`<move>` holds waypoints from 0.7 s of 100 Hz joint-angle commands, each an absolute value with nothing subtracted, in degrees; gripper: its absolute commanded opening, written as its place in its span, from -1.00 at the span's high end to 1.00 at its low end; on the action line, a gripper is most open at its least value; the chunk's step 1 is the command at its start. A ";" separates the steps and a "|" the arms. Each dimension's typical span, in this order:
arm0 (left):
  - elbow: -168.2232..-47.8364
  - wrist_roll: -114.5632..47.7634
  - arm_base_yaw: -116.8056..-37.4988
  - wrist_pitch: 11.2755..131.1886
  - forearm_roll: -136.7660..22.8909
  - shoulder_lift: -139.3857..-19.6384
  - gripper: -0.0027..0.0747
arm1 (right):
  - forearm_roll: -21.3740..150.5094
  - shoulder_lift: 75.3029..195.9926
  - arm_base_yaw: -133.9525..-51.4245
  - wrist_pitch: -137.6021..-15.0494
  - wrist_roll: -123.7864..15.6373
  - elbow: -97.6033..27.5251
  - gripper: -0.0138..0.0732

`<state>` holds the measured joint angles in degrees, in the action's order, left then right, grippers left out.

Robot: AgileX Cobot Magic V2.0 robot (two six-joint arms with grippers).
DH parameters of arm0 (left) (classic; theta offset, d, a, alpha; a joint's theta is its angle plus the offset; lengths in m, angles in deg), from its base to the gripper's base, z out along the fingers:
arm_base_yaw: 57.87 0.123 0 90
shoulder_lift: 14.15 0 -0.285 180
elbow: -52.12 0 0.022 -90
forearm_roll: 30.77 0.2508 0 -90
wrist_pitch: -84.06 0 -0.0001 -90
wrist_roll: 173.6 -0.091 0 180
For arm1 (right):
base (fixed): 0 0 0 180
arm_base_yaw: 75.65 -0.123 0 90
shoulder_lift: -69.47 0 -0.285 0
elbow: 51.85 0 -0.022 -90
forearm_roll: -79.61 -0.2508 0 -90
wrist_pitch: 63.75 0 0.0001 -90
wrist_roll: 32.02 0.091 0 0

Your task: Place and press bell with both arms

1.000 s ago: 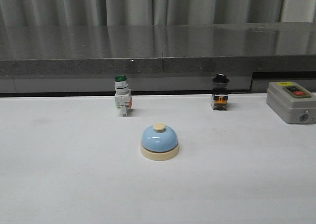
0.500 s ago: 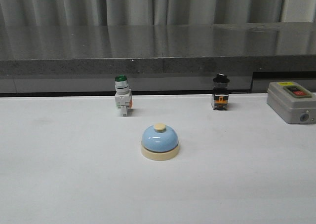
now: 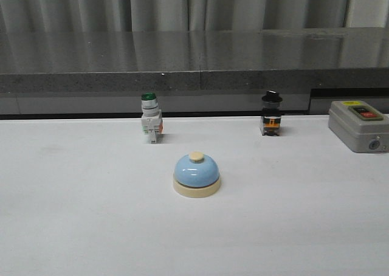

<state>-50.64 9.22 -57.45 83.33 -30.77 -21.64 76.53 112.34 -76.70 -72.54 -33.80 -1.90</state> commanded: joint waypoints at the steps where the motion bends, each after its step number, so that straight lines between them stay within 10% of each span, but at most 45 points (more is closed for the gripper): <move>1: -50.11 9.72 -57.39 87.95 -31.13 -19.84 0.98 | 77.16 117.67 -77.04 -71.86 -33.85 -7.11 0.82; 70: -50.11 9.72 -57.39 87.95 -31.13 -19.84 0.98 | 77.10 150.96 -97.97 -87.81 -33.85 -30.98 0.82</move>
